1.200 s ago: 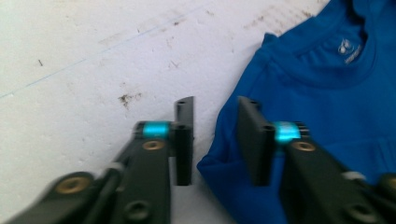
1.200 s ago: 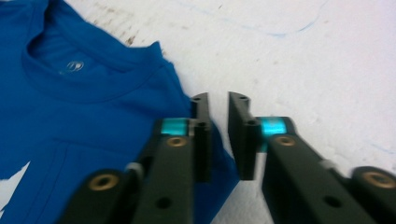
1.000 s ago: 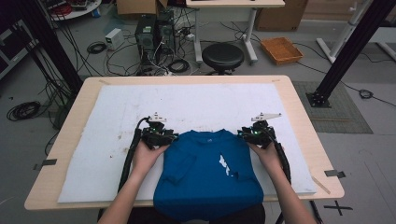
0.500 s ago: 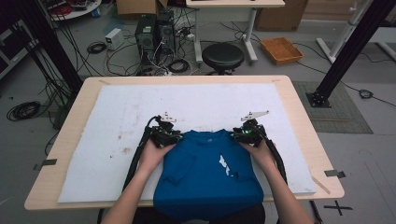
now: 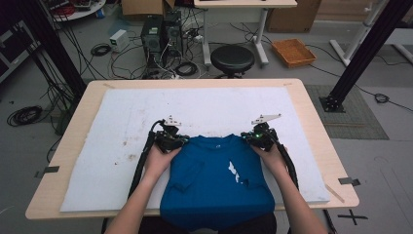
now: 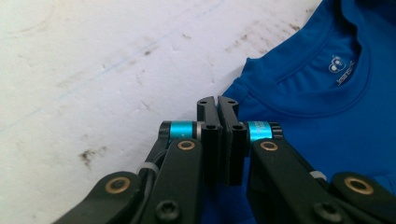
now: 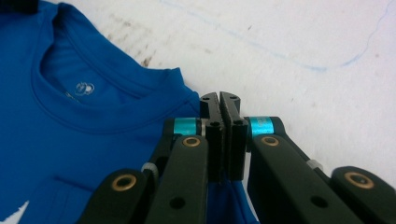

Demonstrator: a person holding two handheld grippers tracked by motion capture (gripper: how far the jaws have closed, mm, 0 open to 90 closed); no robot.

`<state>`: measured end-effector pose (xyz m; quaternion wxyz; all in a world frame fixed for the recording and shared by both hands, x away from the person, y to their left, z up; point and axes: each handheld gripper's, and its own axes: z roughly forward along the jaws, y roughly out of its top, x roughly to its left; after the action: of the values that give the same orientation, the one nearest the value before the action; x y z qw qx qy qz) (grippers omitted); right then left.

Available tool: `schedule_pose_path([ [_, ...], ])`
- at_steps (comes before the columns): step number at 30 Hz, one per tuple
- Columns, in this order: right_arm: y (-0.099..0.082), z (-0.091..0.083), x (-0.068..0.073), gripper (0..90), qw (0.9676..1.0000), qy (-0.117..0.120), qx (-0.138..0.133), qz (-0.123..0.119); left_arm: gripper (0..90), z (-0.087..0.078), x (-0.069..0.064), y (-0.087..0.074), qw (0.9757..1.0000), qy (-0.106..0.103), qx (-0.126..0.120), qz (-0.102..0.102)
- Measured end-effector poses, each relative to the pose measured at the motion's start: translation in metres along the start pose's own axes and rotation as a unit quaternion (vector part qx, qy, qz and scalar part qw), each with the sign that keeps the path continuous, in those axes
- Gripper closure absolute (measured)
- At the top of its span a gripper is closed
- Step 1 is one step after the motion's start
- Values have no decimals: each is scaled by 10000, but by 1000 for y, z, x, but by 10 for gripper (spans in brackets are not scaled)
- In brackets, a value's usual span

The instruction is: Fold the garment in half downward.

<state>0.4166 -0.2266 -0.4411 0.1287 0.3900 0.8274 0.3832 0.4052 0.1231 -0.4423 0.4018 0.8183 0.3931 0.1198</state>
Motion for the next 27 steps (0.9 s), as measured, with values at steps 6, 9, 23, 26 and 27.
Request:
schedule_pose_path([
  [6,24,8,-3,894,9999,-22,-126,-39,880,-3,20,12,9995,151,-174,-198],
  [9,36,11,-6,895,9996,-67,-256,-30,880,-7,27,26,9991,229,-302,-171],
  [23,52,-11,-6,895,9975,-110,-699,-35,880,-28,23,37,9976,195,-560,359],
  [26,44,-21,3,895,9969,-88,-772,-119,880,-40,15,31,9967,73,-691,429],
  [27,41,-26,6,895,9966,-75,-797,-181,880,-43,12,29,9965,48,-692,477],
])
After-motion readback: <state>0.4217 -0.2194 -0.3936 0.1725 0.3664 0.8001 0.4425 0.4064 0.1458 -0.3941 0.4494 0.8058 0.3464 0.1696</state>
